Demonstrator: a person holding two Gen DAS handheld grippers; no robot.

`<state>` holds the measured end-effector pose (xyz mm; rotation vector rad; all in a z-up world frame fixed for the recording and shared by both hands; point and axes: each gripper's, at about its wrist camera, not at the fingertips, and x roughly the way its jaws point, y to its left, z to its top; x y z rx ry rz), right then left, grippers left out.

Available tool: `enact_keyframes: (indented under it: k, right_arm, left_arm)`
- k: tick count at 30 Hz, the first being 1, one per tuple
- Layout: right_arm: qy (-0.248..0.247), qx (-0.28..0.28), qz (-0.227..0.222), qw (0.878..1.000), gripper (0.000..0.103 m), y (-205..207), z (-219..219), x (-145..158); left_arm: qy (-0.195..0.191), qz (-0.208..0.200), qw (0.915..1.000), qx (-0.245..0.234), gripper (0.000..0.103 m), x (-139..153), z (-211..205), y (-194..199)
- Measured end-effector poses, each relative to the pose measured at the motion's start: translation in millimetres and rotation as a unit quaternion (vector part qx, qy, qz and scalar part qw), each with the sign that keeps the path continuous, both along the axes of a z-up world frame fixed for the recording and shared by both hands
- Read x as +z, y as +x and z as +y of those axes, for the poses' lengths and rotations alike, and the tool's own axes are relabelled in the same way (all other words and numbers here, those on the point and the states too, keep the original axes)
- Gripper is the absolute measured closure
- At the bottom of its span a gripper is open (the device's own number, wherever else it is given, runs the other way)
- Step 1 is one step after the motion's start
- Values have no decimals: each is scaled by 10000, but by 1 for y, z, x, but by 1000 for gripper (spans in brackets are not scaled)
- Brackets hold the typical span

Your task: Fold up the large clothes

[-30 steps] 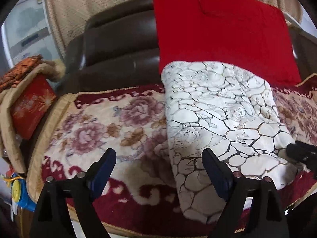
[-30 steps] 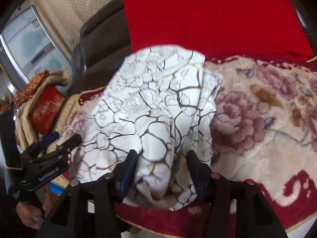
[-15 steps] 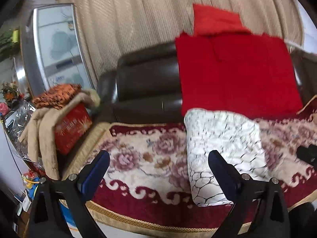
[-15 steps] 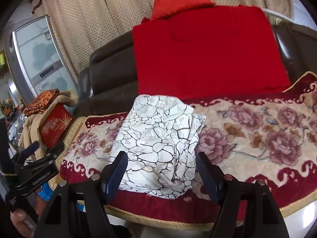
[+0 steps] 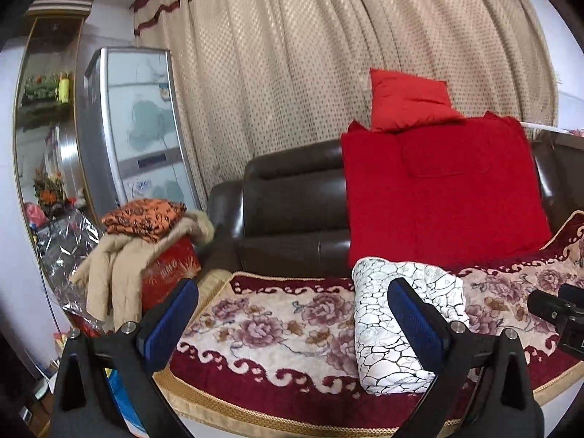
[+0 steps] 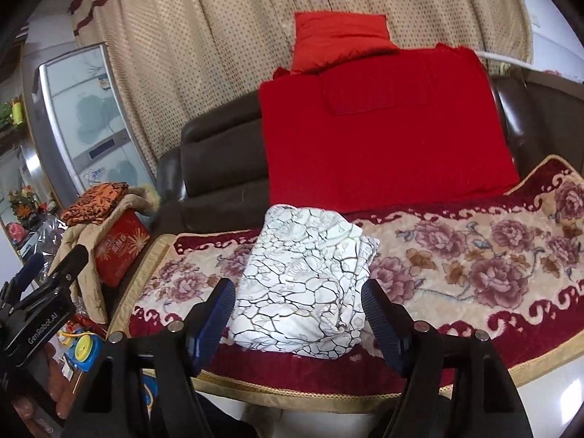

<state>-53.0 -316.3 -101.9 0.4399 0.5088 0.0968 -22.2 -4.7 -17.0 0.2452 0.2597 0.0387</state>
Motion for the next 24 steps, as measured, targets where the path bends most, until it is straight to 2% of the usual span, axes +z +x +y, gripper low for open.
enact_keyframes:
  k: [9, 13, 24]
  right_arm:
    - [-35, -143, -264, 9995, 25, -27, -3, 21]
    - [-76, -158, -297, 9994, 25, -34, -1, 26]
    - [-98, -60, -18, 9999, 25, -47, 11, 27]
  left_arm:
    - [-114, -30, 9998, -152, 0, 17, -4, -20]
    - [-22, -105, 9999, -132, 0, 21, -5, -29]
    - [-34, -101, 9999, 15, 0, 29, 0, -49]
